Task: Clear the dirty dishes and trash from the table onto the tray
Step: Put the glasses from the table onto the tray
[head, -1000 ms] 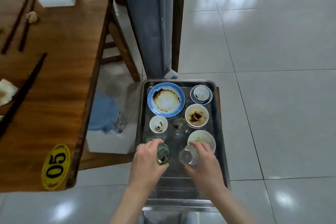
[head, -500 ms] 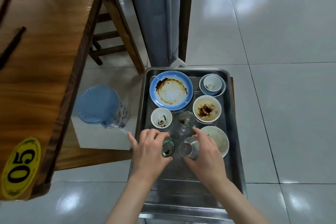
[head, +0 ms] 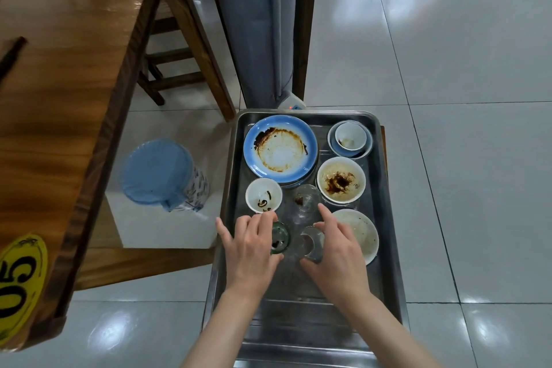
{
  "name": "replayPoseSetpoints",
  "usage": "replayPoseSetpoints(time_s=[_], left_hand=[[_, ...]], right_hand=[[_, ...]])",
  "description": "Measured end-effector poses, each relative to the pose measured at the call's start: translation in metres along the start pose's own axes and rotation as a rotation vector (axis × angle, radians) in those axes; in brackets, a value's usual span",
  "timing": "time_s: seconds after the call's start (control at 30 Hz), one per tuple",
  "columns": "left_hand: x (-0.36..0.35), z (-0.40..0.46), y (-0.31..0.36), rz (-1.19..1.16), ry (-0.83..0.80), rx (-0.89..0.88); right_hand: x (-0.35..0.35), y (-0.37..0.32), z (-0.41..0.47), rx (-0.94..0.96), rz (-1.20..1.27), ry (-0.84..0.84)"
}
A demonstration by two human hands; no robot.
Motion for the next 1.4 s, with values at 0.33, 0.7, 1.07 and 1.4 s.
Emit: replayPoseSetpoints(time_s=[0.33, 0.7, 1.07, 1.4], left_hand=[[-0.006, -0.005, -0.006, -0.04, -0.035, 0.028], [-0.009, -0.016, -0.021, -0.048, -0.043, 0.086], [-0.004, -0.026, -0.035, -0.148, -0.235, 0.128], [0.067, -0.03, -0.054, -0.292, -0.224, 0.123]], right_hand=[[-0.014, 0.004, 0.008, -0.024, -0.034, -0.041], [-0.018, -0.001, 0.01, -0.063, -0.071, -0.03], [-0.023, 0.007, 0.005, -0.11, -0.134, -0.064], [0.044, -0.036, -0.027, -0.043, -0.155, -0.141]])
Point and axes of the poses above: each hand's wrist, its own z-axis towards the middle knuckle, its own x-axis out of the back of the hand, y = z × x, the point moved 6 cm from there along z, towards the middle knuckle, and after that the axes turned 12 degrees about z, right-handed, at the moved point
